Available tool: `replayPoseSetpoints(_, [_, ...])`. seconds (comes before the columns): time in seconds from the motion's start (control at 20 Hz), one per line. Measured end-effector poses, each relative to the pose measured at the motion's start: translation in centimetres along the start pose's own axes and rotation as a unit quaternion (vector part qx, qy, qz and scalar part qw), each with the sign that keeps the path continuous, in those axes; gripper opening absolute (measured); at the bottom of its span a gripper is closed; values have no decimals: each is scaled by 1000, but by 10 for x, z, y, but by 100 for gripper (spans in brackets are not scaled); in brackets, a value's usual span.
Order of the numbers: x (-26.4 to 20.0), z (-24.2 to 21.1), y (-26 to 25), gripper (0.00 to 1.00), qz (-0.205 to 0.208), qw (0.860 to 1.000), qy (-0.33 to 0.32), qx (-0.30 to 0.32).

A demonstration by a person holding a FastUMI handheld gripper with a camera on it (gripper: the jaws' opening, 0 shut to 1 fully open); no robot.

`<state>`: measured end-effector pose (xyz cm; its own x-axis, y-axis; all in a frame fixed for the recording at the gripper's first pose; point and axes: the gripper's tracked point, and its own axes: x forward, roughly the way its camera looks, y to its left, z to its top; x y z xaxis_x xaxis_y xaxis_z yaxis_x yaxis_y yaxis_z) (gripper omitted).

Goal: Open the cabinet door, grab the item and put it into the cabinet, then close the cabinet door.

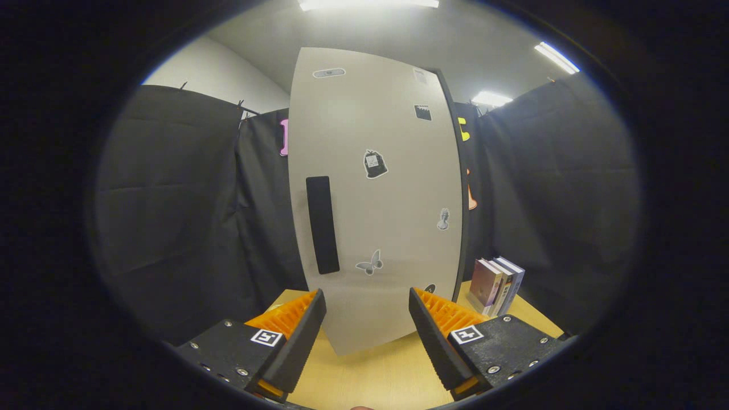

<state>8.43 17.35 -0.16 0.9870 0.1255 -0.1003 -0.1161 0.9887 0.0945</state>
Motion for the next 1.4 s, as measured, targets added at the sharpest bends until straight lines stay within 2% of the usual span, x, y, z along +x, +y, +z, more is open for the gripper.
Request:
replayPoseSetpoints(0.35, [2, 1, 10, 91, -5, 1000, -1, -20])
replayPoseSetpoints(1.4, [11, 12, 9, 91, -8, 1000, -13, -24])
